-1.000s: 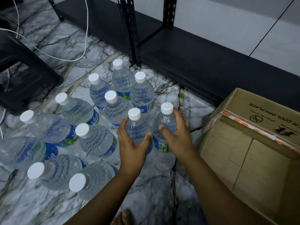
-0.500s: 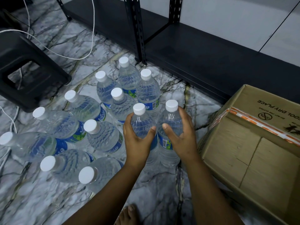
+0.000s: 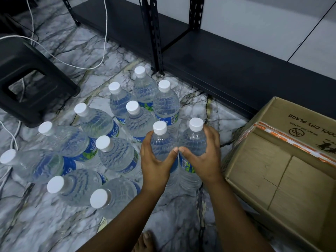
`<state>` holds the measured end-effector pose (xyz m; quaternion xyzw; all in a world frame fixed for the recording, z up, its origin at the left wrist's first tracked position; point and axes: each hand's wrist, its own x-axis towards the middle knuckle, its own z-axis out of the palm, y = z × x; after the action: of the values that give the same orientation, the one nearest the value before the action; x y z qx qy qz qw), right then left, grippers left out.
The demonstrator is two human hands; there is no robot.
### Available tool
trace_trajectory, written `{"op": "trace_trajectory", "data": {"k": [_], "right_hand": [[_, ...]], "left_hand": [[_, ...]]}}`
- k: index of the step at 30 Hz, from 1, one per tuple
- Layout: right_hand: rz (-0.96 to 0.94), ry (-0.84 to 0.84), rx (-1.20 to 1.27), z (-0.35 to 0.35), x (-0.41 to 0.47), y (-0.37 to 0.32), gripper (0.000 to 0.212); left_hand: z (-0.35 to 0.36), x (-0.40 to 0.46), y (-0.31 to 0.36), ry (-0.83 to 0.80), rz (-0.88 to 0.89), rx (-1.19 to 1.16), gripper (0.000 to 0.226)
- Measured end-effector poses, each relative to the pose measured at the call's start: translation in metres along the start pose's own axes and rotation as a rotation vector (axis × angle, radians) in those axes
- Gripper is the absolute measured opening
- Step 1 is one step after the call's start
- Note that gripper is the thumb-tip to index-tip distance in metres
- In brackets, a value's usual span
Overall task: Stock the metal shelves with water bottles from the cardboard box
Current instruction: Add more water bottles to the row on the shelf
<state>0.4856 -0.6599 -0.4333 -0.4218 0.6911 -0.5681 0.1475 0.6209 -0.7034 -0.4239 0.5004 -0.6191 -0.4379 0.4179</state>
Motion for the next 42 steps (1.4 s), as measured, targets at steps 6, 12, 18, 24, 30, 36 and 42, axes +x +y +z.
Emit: {"op": "trace_trajectory", "data": {"k": [6,12,18,24,30,36,42], "right_hand": [[0.007,-0.036,-0.007,0.000,-0.001,-0.002,0.076],[0.029,0.134,-0.033,0.004,-0.003,-0.002,0.073],[0.136,0.186,-0.054,-0.002,0.001,0.003,0.077],[0.133,0.131,-0.012,-0.005,-0.008,0.002,0.081],[0.083,0.121,-0.049,-0.010,-0.011,-0.001,0.086],[0.090,0.122,-0.049,-0.007,-0.009,-0.001,0.083],[0.135,0.074,-0.023,-0.006,-0.006,0.004,0.087]], "left_hand": [[0.000,-0.001,0.000,0.021,-0.001,-0.063,0.066],[-0.001,-0.003,0.000,-0.009,0.070,0.055,0.074],[0.009,-0.011,0.001,-0.093,0.136,0.093,0.070],[0.007,-0.006,-0.002,-0.120,0.076,0.029,0.077],[0.002,-0.009,-0.007,-0.134,0.069,0.006,0.075],[-0.002,-0.006,0.000,-0.123,0.110,0.099,0.071],[0.000,-0.005,-0.002,-0.122,0.117,0.074,0.076]]}}
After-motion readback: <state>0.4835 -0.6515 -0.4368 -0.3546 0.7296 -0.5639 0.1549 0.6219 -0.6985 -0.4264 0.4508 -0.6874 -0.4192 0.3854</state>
